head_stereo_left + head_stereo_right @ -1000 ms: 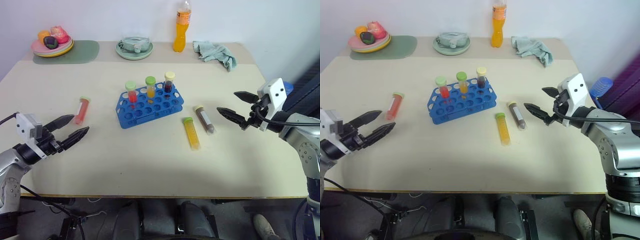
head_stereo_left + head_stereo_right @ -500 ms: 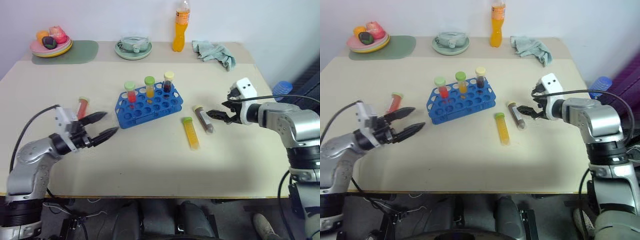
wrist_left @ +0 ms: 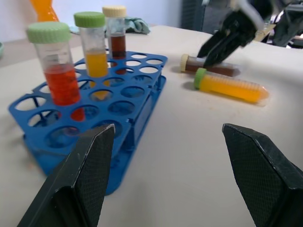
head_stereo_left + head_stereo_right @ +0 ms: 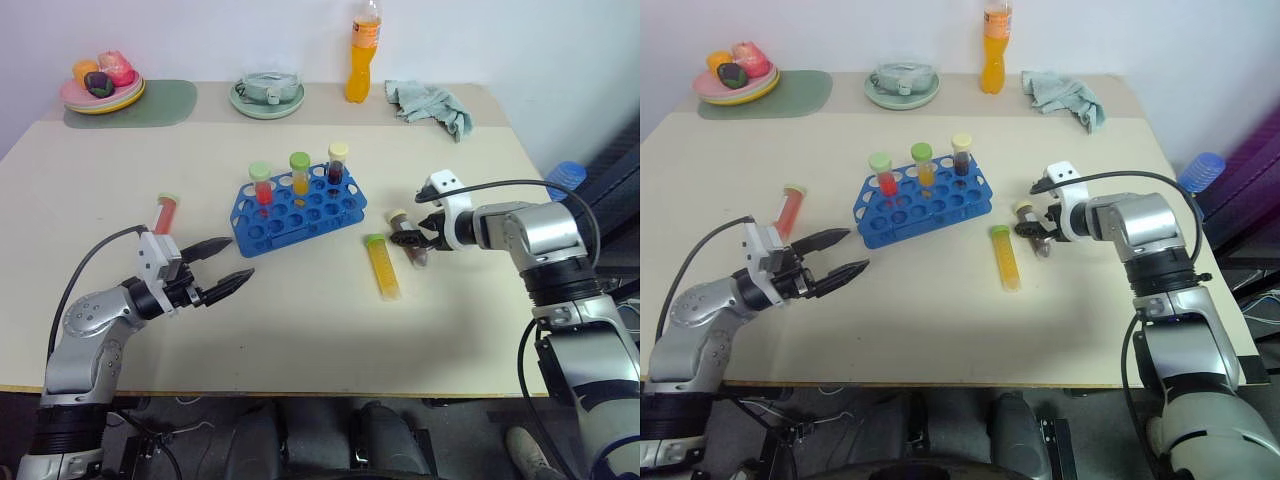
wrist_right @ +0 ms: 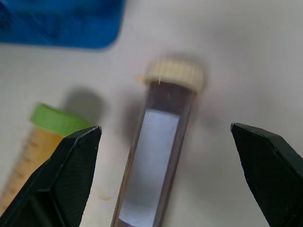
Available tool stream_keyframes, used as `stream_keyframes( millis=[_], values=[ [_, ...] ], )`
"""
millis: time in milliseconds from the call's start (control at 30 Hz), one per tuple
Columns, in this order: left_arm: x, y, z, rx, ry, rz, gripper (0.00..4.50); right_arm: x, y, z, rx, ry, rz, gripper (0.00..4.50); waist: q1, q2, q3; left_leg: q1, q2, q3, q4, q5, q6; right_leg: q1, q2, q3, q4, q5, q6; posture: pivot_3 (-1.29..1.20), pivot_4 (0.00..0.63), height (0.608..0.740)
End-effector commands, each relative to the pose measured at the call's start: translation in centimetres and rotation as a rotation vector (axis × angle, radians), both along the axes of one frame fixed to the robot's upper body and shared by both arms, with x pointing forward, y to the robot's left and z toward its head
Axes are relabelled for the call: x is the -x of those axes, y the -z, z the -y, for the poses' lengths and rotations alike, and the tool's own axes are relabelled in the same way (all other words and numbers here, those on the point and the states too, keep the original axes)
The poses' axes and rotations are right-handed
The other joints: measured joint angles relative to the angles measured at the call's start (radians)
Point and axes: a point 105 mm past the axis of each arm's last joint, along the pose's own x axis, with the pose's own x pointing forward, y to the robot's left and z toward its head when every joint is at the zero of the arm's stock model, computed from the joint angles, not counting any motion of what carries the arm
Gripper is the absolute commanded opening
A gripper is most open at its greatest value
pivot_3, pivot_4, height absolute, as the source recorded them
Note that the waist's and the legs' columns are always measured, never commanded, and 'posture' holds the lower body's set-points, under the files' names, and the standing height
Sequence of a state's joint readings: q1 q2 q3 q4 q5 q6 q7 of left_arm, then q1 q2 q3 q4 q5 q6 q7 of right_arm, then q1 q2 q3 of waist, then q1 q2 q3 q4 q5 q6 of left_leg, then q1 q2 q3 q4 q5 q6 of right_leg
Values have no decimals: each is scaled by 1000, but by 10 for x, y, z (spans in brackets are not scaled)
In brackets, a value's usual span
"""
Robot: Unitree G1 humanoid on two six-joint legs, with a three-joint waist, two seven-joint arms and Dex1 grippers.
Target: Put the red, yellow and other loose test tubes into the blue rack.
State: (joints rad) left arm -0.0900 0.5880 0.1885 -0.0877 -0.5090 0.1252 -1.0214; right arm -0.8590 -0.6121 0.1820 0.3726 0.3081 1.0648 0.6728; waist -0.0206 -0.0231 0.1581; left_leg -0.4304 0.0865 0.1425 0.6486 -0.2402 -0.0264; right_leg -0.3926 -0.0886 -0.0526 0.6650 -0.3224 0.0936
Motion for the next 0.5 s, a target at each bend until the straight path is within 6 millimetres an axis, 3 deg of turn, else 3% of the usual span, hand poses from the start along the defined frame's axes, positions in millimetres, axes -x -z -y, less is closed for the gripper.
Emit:
stream_keyframes(
  millis=[33, 333, 500],
  values=[
    [1, -10, 5, -14, 14, 45, 3698, -12, -10, -3, 45, 15, 31, 4500, -4, 0, 0, 0, 0, 0, 0, 0, 0, 0, 0, 0, 0, 0, 0, 0, 150, 740],
    [5, -15, 11, -18, 17, 34, 3698, -26, -9, -12, 25, 39, -53, 4500, -22, 0, 0, 0, 0, 0, 0, 0, 0, 0, 0, 0, 1, 0, 0, 0, 150, 740],
    [6, -15, 20, -19, 19, 27, 3698, -20, -4, -13, 58, 14, -137, 4500, -23, 0, 0, 0, 0, -1, 0, 0, -1, 0, 0, 0, 1, 0, 0, 0, 150, 740]
  ],
)
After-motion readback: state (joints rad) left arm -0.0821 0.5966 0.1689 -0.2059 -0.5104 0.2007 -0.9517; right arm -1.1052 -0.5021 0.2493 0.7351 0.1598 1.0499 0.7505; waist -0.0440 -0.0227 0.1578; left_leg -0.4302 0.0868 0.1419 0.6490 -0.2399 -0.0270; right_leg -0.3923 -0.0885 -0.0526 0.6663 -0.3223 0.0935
